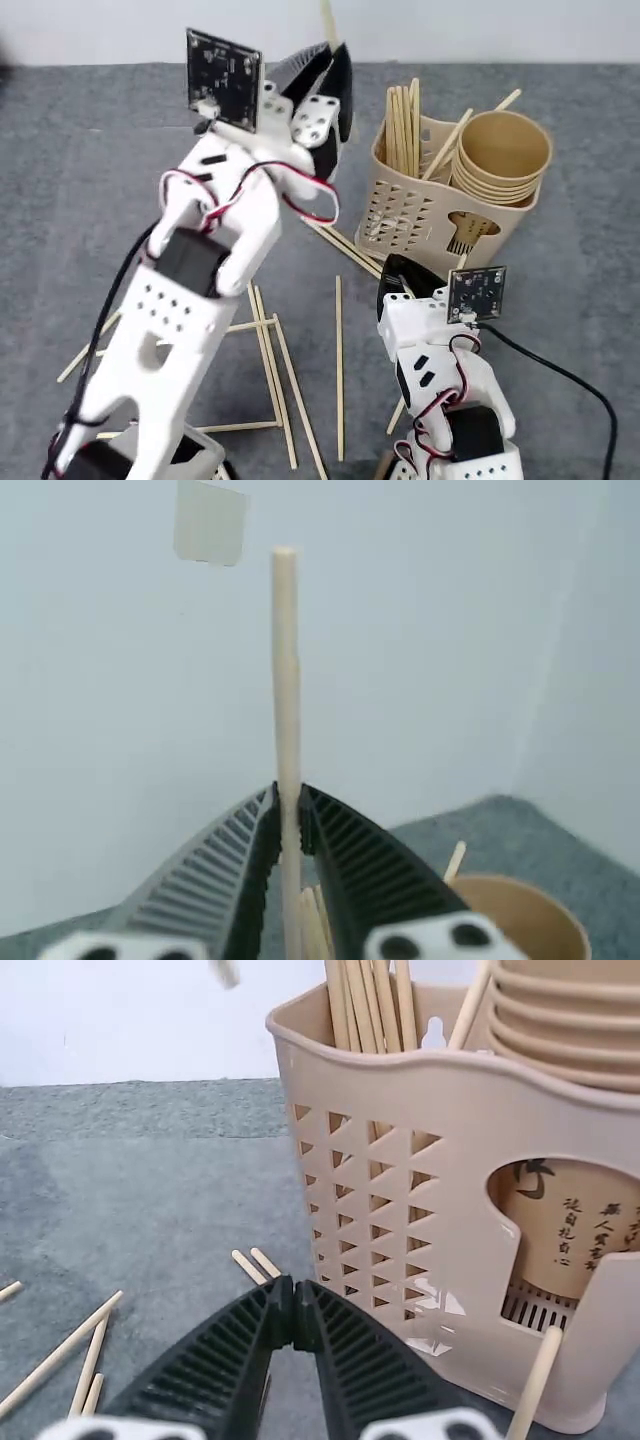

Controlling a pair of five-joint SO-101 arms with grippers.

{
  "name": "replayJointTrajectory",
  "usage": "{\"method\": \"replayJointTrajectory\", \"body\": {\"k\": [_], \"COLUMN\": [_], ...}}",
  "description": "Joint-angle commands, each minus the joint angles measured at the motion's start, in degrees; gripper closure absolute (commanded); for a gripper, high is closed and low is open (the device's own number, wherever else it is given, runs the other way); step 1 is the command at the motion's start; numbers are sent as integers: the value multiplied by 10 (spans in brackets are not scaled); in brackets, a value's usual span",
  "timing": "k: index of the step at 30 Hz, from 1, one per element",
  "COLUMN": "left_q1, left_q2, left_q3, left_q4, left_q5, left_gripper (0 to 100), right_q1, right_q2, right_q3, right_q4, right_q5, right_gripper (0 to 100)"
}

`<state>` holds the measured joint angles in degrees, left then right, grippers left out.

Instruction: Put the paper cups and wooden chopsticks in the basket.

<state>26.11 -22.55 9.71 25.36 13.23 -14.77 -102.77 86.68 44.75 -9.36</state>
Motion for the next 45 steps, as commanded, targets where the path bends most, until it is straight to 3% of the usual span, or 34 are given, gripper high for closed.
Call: {"method": "replayJointTrajectory", "body": {"k": [1,10,15,19,30,38,41,45], "left_q1": [4,27,27,7,-125,-184,-191,-207], "left_q2": [27,93,100,69,12,14,14,14], "left_q3": [-32,-29,-32,-33,-30,-13,33,124], "left_q4": [-62,-69,18,104,396,611,658,661], "left_q5": [21,25,15,-1,-193,-370,-428,-477], "left_gripper": [987,983,820,811,867,848,814,807], "right_q1": [0,0,0,0,0,0,0,0], "right_q2": [-5,-5,-5,-5,-5,-5,-5,-5], "right_q3": [-3,-3,-3,-3,-3,-3,-3,-3], "right_q4": [-15,-15,-15,-15,-15,-15,-15,-15], "right_q5": [-2,-2,-2,-2,-2,-2,-2,-2], "right_gripper": [987,987,987,987,987,987,987,987]}}
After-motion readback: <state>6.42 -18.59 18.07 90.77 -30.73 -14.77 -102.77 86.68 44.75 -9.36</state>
